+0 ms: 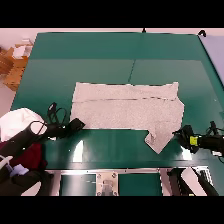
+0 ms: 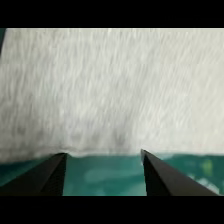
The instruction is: Fold the shirts.
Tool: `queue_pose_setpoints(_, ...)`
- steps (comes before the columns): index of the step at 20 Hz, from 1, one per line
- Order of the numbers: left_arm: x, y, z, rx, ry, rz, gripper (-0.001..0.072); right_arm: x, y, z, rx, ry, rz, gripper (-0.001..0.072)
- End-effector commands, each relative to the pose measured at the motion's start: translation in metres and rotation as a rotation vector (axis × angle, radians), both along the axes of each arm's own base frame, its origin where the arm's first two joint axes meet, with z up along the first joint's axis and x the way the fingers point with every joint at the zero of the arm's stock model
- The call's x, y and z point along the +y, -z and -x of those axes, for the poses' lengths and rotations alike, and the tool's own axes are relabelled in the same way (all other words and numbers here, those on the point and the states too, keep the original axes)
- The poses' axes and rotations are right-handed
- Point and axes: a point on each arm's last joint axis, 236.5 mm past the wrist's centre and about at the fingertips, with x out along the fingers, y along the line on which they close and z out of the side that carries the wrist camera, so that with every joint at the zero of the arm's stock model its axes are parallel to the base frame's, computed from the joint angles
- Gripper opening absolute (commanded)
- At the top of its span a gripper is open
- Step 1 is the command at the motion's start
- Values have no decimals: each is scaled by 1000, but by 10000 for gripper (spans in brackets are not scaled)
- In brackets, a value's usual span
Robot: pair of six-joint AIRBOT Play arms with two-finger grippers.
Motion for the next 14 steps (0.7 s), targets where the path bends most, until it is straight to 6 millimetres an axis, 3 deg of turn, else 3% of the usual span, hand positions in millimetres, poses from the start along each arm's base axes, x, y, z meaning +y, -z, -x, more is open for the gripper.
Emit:
queue_pose_setpoints(1, 1, 7, -21, -52, -136, -2, 490, 20, 13, 0, -20, -14, -17, 407)
queue_pose_setpoints(2, 2, 8, -24, -56, -152, -4, 273, 22, 12, -3, -30, -22, -18, 407)
queue_pose_setpoints(3, 4, 8, -27, -68, -152, -11, 114, 25, 11, -6, -39, -28, -20, 407)
queue_pose_setpoints(4, 5, 7, -28, -72, -155, -12, 49, 28, 11, -9, -51, -40, -22, 405)
queue_pose_setpoints(5, 4, 8, -27, -73, -144, -17, 51, 33, 10, -12, -58, -52, -34, 378)
queue_pose_setpoints(8, 0, 7, -20, -61, -91, -21, 22, 36, 7, -16, -78, -109, -29, 18)
queue_pose_setpoints(11, -10, 4, -9, -39, 44, -59, 21, 17, -11, -24, -78, -169, 42, 10)
queue_pose_setpoints(14, -7, -2, 0, 14, 151, -139, 21, -7, -27, -15, 5, -185, 127, 9)
